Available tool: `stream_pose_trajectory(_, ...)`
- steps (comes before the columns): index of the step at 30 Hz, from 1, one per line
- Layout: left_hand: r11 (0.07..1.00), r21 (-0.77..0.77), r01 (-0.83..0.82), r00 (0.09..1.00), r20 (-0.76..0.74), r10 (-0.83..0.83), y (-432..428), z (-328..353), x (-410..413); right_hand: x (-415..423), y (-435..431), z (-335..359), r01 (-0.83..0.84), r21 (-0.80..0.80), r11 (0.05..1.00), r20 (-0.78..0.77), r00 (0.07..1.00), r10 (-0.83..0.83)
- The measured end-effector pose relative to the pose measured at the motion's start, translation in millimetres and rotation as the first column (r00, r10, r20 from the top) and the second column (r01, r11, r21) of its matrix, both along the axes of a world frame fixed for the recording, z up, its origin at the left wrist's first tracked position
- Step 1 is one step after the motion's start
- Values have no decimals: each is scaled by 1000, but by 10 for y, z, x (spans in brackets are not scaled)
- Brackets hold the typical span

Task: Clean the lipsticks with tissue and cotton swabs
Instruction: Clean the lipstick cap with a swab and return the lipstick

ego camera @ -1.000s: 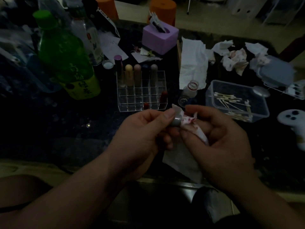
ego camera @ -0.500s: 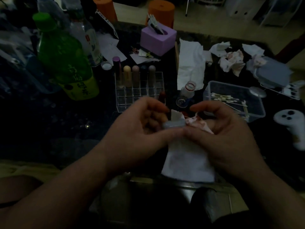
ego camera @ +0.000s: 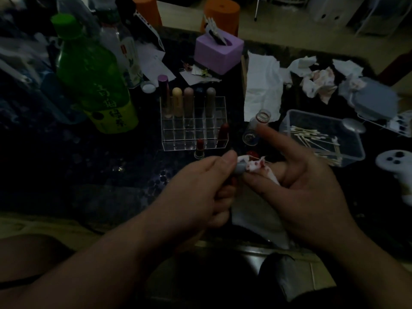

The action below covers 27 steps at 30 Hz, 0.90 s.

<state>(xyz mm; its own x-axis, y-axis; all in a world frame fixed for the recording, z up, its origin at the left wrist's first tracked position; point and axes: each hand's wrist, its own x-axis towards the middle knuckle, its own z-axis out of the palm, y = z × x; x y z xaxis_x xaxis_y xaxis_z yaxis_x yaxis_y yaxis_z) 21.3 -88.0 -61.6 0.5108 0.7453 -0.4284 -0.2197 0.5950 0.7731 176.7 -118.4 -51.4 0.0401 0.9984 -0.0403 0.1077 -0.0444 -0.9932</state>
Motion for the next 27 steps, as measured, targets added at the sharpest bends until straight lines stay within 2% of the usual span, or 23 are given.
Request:
stream_pose_trajectory(1, 983, 185, -12, 995, -90, 29, -13, -26, -20, 10, 19, 2, -15, -61, 998, -44, 999, 12)
stream_pose_trajectory(2, 898, 439, 33, 966, -243, 84, -14, -70, -64, 21, 28, -14, -39, -122, 992, -115, 993, 25)
stream_pose_trajectory(3, 729, 670, 139, 910, -376, 172, -2, -119, -110, 32, 32, -38, -59, -184, 981, -219, 976, 18)
stream_pose_trajectory(4, 547, 796, 259, 854, -454, 256, 18, -165, -153, 43, 30, -55, -85, -235, 968, -311, 950, 8)
stream_pose_trajectory(5, 421, 839, 344, 812, -491, 315, 41, -192, -181, 48, 31, -55, -103, -256, 961, -353, 936, 6)
stream_pose_trajectory(7, 334, 853, 401, 784, -508, 357, 79, -214, -208, 56, 33, -12, -104, -228, 968, -327, 945, 25)
stream_pose_trajectory(9, 376, 843, 385, 790, -512, 338, 100, -189, -197, 77, 40, 30, -46, -166, 985, -244, 970, 4)
stream_pose_trajectory(11, 554, 782, 285, 865, -459, 203, 107, -128, -191, 84, 33, 51, 25, -80, 997, -140, 990, -36)
stream_pose_trajectory(13, 761, 620, 191, 923, -378, 76, 101, -37, -170, 85, 20, 37, 73, -30, 997, -83, 994, -76)
stream_pose_trajectory(15, 887, 426, 181, 929, -369, -13, 105, 5, -138, 89, 6, 28, 70, -41, 997, -84, 994, -74)
stream_pose_trajectory(18, 969, 82, 234, 917, -349, -192, 124, 12, -131, 110, -19, -9, 1, -59, 998, -51, 999, -4)
stream_pose_trajectory(20, 954, -97, 284, 935, -193, -298, 120, 11, -148, 90, -37, -3, -2, -36, 999, -23, 1000, 1)
stream_pose_trajectory(21, 947, -127, 294, 944, -113, -309, 111, 13, -150, 76, -41, 6, 7, -19, 1000, -27, 1000, -7)
stream_pose_trajectory(23, 967, -72, 246, 965, -72, -251, 78, 9, -131, 54, -33, 49, 19, -6, 1000, -34, 999, -19)
stream_pose_trajectory(24, 979, 12, 204, 971, -128, -201, 64, -2, -119, 57, -22, 65, 10, -14, 1000, -24, 1000, -11)
stream_pose_trajectory(26, 939, 287, 189, 943, -319, -92, 38, -54, -118, 84, 2, 63, -31, -73, 997, -3, 1000, 31)
stream_pose_trajectory(27, 857, 464, 225, 911, -413, -15, 26, -84, -141, 94, 12, 59, -54, -117, 992, -11, 999, 53)
